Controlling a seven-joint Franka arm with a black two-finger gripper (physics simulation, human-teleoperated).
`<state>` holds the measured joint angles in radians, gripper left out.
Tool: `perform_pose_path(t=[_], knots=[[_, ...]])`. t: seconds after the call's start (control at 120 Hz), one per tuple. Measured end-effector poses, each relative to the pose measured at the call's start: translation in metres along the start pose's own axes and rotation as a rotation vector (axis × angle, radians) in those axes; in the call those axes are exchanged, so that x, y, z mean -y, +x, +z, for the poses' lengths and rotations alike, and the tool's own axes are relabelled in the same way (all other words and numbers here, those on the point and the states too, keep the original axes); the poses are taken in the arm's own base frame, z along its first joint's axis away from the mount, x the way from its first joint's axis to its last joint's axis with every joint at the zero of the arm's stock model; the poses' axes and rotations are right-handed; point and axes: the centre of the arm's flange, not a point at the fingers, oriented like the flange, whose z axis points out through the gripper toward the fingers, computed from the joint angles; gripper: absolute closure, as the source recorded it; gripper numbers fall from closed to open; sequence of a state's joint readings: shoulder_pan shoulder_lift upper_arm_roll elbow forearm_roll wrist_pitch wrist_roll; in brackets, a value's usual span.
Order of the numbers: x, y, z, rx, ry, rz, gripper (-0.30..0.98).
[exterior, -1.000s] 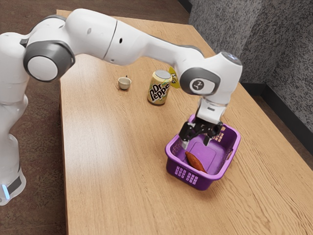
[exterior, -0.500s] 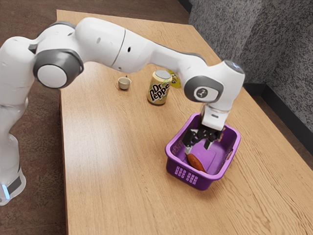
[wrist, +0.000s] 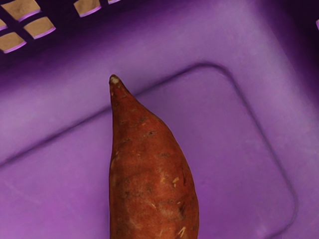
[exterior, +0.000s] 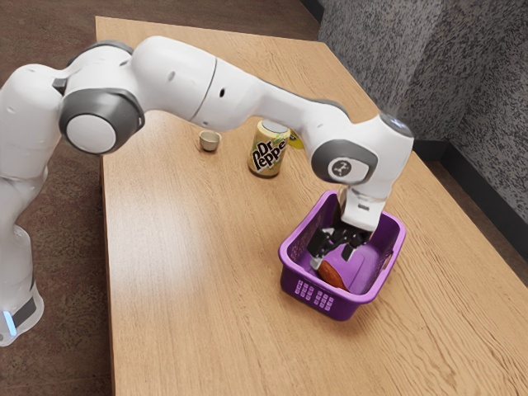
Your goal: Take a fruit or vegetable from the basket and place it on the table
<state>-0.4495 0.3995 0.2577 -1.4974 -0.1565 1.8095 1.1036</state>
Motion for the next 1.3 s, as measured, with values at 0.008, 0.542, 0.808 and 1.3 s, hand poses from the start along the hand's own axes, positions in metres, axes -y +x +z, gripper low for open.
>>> perform_pose_path(t=[0.008, 0.542, 0.808, 1.3], knots=[[0.000, 0.000, 0.001, 0.001, -0.001, -0.001, 0.01], [0.004, 0.001, 0.018, 0.014, -0.019, -0.027, 0.18], [0.007, 0.000, 0.025, 0.019, -0.028, -0.040, 0.31], [-0.004, 0.000, -0.045, -0.048, 0.064, -0.035, 0.53]])
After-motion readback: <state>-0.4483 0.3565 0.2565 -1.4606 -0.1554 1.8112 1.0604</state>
